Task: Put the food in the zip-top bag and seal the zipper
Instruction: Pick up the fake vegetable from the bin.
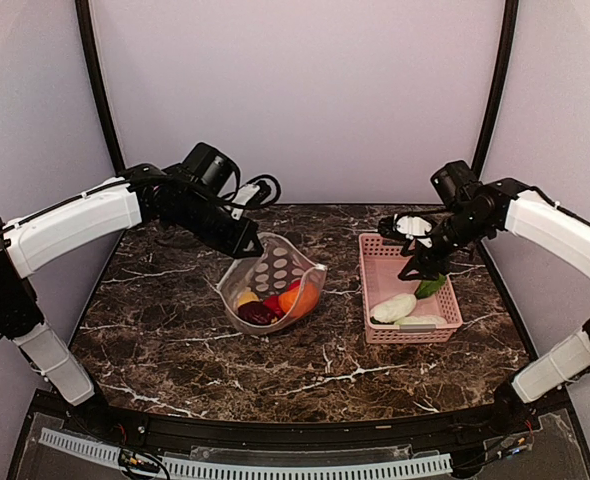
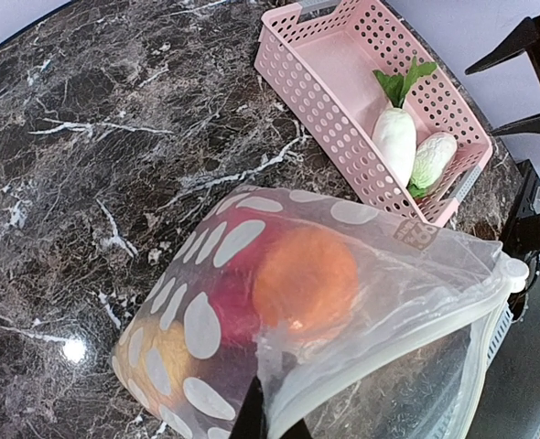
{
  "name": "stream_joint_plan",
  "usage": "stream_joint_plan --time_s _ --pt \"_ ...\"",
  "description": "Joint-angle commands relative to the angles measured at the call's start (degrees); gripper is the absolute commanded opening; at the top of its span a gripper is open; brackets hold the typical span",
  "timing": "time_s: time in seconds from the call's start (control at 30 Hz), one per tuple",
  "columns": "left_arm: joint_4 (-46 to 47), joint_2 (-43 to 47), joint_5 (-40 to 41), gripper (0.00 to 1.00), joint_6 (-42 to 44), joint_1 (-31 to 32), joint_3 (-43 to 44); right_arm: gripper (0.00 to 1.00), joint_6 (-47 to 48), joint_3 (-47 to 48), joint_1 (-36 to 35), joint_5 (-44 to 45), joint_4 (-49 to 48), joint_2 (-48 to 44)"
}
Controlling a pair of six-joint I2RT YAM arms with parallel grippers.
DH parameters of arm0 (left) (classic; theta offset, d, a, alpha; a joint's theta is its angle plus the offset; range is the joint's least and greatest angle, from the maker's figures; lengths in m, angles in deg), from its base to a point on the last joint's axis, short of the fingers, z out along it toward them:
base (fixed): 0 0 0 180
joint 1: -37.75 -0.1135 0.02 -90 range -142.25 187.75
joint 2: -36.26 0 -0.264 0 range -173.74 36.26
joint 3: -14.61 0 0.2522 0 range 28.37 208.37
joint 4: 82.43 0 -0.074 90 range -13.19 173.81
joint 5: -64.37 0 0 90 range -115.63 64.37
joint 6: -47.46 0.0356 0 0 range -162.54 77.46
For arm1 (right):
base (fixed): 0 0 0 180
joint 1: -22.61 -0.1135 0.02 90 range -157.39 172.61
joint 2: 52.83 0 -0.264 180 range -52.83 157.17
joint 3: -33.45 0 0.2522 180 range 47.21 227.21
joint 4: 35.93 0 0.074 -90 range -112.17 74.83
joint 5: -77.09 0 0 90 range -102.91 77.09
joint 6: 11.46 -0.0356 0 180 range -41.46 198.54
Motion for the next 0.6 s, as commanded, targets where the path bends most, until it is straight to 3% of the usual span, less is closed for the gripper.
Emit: stream_joint_plan --time_s 0.0,0.33,0.57 --pt "0.7 3.0 -0.7 0.01 0.6 -0.4 -1.9 0.53 3.6 -2.3 2.0 0.6 2.3 2.2" --pt "1.0 4.1 -0.8 0.01 0.5 -0.4 -3.2 0.49 6.7 -4.2 2.0 5.2 2.0 10.1" --pt "1.1 4.7 -0.7 0.01 0.3 -0.4 -3.7 0.53 8.3 -3.6 1.8 5.4 1.1 14.3"
